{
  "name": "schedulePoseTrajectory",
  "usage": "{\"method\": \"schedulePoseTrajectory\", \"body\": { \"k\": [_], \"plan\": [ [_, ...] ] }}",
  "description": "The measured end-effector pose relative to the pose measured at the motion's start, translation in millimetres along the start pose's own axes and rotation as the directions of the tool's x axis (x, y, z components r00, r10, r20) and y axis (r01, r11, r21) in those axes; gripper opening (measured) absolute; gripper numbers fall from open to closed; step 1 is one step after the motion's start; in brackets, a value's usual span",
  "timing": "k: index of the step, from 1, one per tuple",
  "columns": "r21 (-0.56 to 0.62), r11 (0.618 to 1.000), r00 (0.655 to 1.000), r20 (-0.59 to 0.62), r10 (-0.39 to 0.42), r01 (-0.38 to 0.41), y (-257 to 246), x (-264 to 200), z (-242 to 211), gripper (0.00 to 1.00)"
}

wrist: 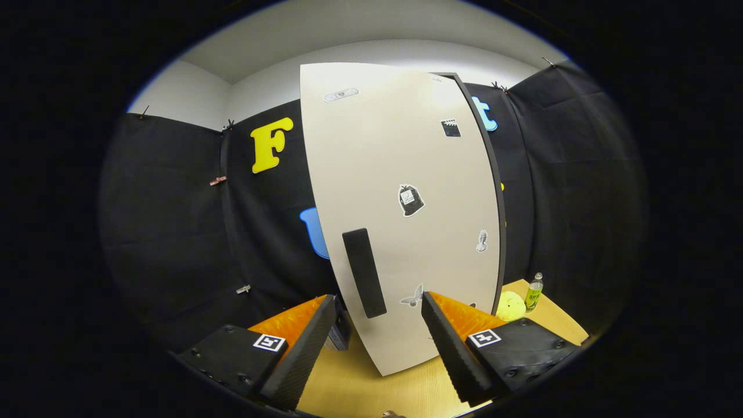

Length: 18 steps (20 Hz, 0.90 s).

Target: Open the shoe cabinet door, grab the shoes and put them into the shoe cabinet, then close the shoe cabinet door.

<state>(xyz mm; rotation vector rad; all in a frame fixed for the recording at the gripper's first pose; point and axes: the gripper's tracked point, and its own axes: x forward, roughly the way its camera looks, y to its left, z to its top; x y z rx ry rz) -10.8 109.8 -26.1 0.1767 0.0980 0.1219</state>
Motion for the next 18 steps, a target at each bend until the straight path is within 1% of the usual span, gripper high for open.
{"method": "schedulePoseTrajectory", "body": {
  "k": [1, 4, 12, 18],
  "plan": [
    [-0.005, 1.0, 1.0, 0.004, 0.01, -0.01, 3, 1, 1, 0.98],
    [-0.029, 1.0, 1.0, 0.016, 0.001, -0.001, -3, -1, 3, 0.98],
    [-0.045, 0.999, 0.999, 0.045, -0.028, 0.03, -18, -2, 13, 0.98],
    [-0.061, 0.998, 0.998, 0.057, -0.024, 0.028, -20, -2, 16, 0.98]
  ]
}}
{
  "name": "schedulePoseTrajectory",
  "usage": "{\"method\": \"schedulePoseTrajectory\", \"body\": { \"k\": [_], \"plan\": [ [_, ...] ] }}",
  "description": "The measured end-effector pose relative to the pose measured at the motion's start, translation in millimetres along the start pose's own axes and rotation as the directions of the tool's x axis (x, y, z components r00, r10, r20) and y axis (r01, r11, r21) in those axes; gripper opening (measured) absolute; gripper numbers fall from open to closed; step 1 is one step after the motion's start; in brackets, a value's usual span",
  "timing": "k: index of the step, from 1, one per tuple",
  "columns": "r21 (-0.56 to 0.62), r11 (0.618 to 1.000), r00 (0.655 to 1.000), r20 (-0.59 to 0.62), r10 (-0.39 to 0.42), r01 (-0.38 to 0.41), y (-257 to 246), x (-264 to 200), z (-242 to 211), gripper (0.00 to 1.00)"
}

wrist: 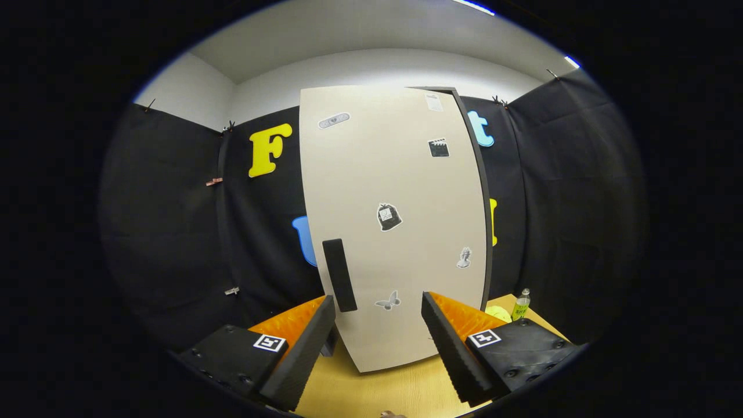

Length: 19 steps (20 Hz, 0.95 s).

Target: Open the shoe cabinet door, grab the shoes and put them into the shoe cabinet, then close the shoe cabinet door.

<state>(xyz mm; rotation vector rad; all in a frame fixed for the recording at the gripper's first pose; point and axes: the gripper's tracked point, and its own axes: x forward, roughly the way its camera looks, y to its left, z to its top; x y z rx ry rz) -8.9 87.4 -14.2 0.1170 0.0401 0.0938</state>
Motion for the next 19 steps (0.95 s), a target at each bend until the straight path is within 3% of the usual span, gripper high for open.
{"method": "schedulePoseTrajectory", "body": {
  "k": [19],
  "plan": [
    [-0.038, 0.999, 1.0, 0.003, 0.0, 0.0, 3.4, 7.1, 5.9, 0.98]
  ]
}}
